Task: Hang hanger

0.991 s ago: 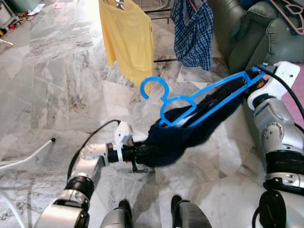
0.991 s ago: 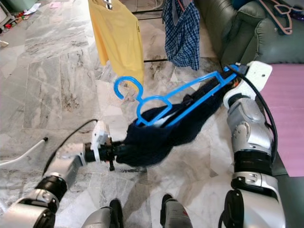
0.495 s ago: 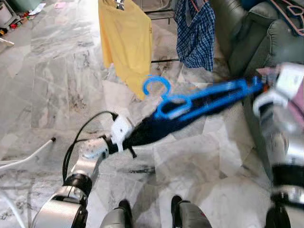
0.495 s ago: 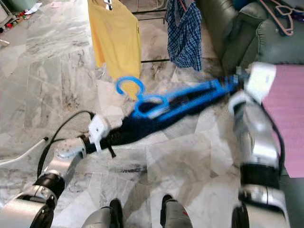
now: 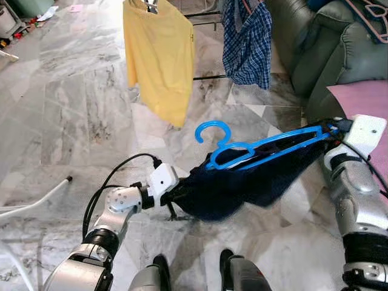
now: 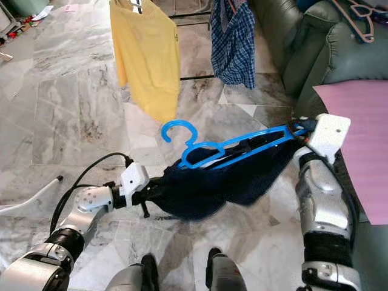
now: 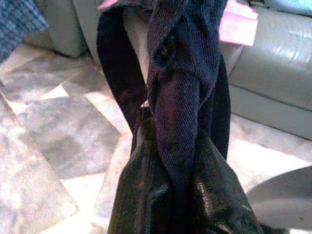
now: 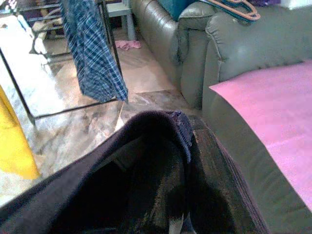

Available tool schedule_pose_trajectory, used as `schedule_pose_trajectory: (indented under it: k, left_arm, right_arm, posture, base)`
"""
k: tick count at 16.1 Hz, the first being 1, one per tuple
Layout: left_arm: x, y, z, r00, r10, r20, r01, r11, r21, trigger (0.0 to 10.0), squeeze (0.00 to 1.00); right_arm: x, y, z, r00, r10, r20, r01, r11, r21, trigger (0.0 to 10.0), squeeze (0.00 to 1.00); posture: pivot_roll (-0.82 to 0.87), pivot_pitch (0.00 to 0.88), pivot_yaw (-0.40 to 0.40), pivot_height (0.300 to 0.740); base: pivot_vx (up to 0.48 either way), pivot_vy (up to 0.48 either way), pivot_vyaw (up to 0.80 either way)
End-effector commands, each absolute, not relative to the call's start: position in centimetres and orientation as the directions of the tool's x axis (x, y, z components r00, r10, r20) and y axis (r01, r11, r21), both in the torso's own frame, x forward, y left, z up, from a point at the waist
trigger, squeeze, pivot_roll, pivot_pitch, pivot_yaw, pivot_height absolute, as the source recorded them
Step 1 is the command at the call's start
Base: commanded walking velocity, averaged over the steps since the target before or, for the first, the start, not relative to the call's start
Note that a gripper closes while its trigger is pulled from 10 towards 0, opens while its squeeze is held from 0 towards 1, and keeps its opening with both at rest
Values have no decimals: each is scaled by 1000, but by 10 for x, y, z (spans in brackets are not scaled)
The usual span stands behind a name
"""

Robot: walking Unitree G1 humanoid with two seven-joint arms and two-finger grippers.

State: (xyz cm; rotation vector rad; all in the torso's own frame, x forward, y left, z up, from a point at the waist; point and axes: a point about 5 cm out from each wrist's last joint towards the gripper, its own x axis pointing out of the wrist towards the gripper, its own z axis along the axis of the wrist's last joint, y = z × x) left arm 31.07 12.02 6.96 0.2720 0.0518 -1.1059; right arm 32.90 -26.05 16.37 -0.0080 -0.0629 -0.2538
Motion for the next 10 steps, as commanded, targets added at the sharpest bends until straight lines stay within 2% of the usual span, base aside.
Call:
schedule_pose_trajectory:
  k: [1,4,5,6,8,10]
  left_arm:
    - [301,151,51,506,-820,-267,862,486,143,0,0]
    - [299,146,49,485,-835,-260,874,470,123,0,0]
    - [296,146,46,472,-835,-283,881,453,134,0,0]
    - [296,147,46,473,-833,-287,881,455,131,0,0]
    - [299,149,47,506,-813,-286,862,487,139,0,0]
    - [302,151,48,526,-803,-278,849,510,133,0,0]
  right_arm:
    - [321,-281,172,934,-336,118,339,941,-8,10000,1000]
    - [322,-270,161,975,-215,54,219,972,-89,10000,1000]
    - [320,-268,154,994,-108,-26,100,971,-216,10000,1000]
    - [319,-268,153,996,-83,-43,71,968,-240,10000,1000]
    - [317,-265,156,996,37,-84,-55,971,-235,10000,1000]
    - [313,-267,152,976,105,-192,-165,929,-331,10000,1000]
  posture:
    - [-236,285,82,740]
    - [-234,287,82,740]
    - [-234,287,83,740]
    - [-234,287,83,740]
    - [-232,282,87,740]
    - [-231,279,90,740]
  base:
    - [0,0,0]
    - [0,0,0]
    - [0,0,0]
    - [0,0,0]
    - [0,0,0]
    - [0,0,0]
